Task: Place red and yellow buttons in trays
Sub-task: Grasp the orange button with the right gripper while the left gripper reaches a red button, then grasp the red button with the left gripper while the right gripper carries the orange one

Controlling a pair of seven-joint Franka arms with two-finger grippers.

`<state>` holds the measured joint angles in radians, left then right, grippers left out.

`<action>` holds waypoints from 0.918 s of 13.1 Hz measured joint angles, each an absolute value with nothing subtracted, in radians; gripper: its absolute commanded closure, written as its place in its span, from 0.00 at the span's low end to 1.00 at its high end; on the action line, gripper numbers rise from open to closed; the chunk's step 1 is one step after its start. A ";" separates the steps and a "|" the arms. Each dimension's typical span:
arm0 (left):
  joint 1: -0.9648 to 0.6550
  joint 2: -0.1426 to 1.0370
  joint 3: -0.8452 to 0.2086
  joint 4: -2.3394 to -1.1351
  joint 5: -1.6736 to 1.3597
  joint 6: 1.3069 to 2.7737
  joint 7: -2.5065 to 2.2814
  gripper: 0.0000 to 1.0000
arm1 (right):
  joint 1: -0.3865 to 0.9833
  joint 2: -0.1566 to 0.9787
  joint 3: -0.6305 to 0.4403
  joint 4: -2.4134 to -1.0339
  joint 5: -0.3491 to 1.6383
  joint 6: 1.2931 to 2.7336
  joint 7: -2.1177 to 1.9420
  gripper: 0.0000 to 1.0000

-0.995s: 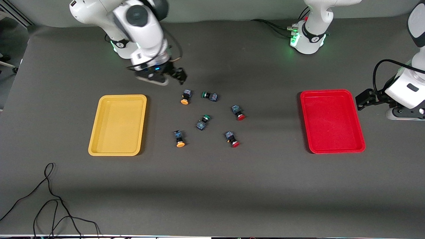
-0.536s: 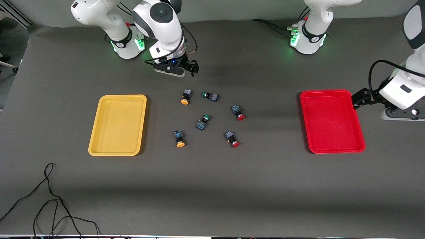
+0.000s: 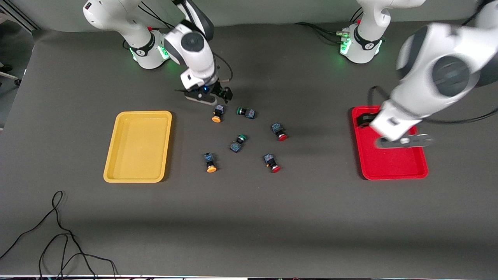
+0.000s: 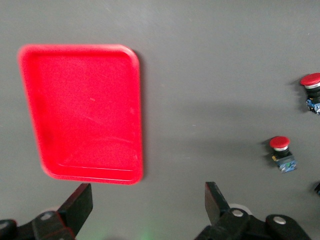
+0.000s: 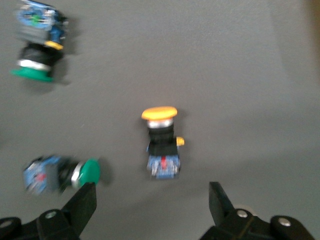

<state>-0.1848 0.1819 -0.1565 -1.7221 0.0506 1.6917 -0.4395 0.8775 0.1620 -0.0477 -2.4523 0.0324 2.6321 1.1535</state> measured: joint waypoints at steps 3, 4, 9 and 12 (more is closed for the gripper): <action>-0.254 0.299 -0.164 -1.724 -0.035 1.756 -0.635 0.00 | 0.876 0.284 -0.070 -2.445 0.032 2.743 1.154 0.00; -0.281 0.327 -0.166 -1.725 -0.046 1.778 -0.700 0.00 | 0.876 0.308 -0.074 -2.443 0.032 2.773 1.153 0.00; -0.413 0.463 -0.191 -1.798 -0.057 2.001 -1.060 0.00 | 0.876 0.332 -0.079 -2.428 0.032 2.793 1.153 0.80; -0.418 0.538 -0.216 -1.803 -0.059 2.103 -1.174 0.01 | 0.876 0.332 -0.079 -2.426 0.032 2.793 1.153 0.80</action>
